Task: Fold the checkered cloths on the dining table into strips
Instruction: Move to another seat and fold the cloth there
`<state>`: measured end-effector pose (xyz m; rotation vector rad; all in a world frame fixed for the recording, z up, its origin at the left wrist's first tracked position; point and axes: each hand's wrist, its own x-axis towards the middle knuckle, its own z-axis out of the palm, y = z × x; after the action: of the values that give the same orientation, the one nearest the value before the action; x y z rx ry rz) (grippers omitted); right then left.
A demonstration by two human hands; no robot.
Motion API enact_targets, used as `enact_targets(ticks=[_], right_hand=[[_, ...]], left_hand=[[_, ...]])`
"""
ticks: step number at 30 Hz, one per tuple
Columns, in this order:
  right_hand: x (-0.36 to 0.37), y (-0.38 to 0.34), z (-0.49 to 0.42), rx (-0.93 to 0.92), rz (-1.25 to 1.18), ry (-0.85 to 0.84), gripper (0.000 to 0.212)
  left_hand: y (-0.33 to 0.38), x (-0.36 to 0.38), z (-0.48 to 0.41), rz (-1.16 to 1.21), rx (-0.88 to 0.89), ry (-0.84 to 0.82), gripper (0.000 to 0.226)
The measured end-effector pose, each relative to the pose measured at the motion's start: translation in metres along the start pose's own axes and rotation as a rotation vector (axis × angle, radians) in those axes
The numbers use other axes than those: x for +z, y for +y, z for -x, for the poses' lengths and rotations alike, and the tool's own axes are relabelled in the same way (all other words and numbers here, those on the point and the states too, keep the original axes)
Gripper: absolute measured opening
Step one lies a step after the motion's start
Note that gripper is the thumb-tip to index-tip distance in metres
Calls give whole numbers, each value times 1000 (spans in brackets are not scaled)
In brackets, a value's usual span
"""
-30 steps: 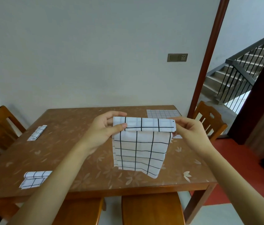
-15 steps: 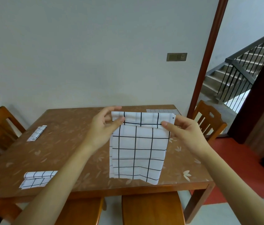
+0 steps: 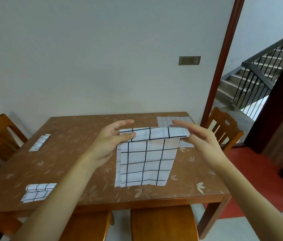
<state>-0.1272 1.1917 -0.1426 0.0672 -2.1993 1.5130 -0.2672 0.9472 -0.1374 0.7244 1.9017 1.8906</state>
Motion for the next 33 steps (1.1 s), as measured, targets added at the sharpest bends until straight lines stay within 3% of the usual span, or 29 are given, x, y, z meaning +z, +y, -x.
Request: enact_targets(ticks=[4, 6, 10, 13, 16, 18, 20, 22, 24, 28, 33], right_hand=[[-2, 2, -3, 190, -184, -133, 33], [-2, 0, 1, 187, -129, -135, 43], [4, -5, 5, 123, -94, -99, 20], [8, -4, 4, 90, -114, -62, 15], [10, -4, 3, 30, -111, -5, 27], [12, -7, 1, -22, -111, 27, 41], [11, -7, 2, -24, -113, 24, 36], [10, -5, 2, 0, -123, 10, 25], [8, 3, 0, 8, -98, 17, 28], [6, 10, 0, -15, -81, 8, 32], [5, 8, -6, 210, -183, -42, 36]], left_hand=[[-3, -3, -1, -19, 79, 52, 35], [-2, -3, 0, -74, 124, 99, 29], [-1, -1, 0, -297, 284, 180, 19], [-1, 0, 0, -311, 336, 192, 16], [0, 4, 2, -270, 186, 185, 21], [-6, -1, -1, -151, -67, 90, 52], [-16, -8, -5, 42, -237, -47, 83], [-22, -12, -8, 155, -278, -100, 92], [-20, -10, -7, 161, -253, -89, 81], [-18, -10, -7, -42, -148, -12, 41], [-19, -10, -6, -45, 3, 47, 36]])
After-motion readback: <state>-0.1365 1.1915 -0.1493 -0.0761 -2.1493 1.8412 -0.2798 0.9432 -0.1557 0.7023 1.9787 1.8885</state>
